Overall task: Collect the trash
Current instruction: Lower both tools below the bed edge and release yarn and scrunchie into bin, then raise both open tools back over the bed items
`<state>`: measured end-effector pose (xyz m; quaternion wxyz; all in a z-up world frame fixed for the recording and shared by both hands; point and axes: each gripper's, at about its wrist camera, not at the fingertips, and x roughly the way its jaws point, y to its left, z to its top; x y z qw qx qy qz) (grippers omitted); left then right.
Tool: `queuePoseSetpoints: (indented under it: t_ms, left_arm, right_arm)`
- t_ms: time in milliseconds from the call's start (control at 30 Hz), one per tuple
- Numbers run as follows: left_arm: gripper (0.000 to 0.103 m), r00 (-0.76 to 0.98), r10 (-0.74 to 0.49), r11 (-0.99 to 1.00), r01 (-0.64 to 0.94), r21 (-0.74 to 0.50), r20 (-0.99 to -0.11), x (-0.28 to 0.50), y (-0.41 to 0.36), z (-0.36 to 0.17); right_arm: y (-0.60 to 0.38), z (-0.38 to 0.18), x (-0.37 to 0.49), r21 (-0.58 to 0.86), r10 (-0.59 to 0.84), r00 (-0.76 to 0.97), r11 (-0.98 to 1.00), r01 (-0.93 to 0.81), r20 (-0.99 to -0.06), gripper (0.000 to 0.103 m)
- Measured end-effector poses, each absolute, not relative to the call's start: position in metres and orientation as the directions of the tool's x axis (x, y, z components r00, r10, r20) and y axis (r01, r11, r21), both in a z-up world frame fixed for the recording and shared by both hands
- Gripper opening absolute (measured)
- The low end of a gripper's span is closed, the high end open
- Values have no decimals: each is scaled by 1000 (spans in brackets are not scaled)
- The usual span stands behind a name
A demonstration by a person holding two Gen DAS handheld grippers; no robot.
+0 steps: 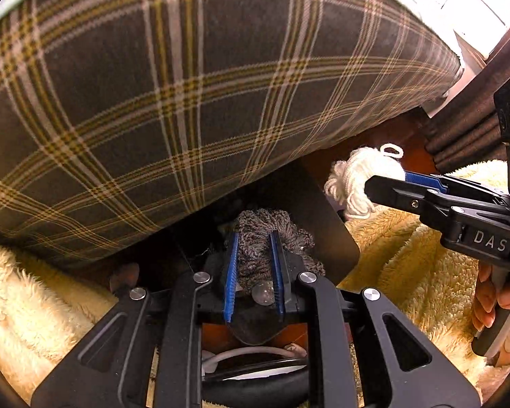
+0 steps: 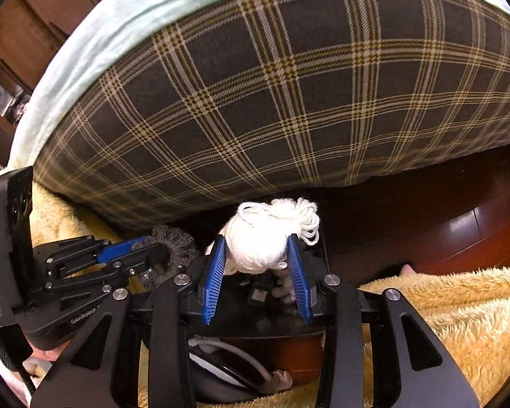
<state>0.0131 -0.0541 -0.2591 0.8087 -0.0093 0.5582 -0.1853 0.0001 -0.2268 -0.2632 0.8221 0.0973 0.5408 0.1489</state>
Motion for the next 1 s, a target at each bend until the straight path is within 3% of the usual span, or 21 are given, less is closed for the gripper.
queuePoseSetpoints:
  t_ms: [100,200,267,333,467,733,833,1000]
  left_arm:
    - [18,304,-318,930,285,-233,-898,14,-53,-259]
    - [32,307,-320,931,277,-238,-896,17,-58,-259]
    - [39,312,-320,932,271,-239,-895,19,-54,-256]
    - [44,317,-321,933,267,-241,-892,19,-52,-254]
    - [56,333,-320,934,266,-237,-887,16,-50,-249]
    - [87,463,-306,929,336,-154,-832,0,-46,-190]
    - [89,511,-316,928,342,-148,-800,-2,-40,-161]
    - [95,615,-290,938,336,-90,-733,-1,-29,-115]
  right_arm:
    - [-222,-266,1,325,354,365,935,-139,-861,41]
    - [-220,-270,2,324,354,365,935,-141,-861,41]
    - [-223,-268,2,323,352,371,936,-140,-859,47]
    - [-223,-262,5,323,349,384,937,-132,-855,61]
    - [-229,-243,6,326,346,411,938,-119,-844,63]
    - [-245,-181,2,308,331,537,942,-135,-776,82]
    - [-249,-149,0,269,307,603,951,-155,-737,89]
    - [-243,-102,8,196,280,680,960,-200,-678,90]
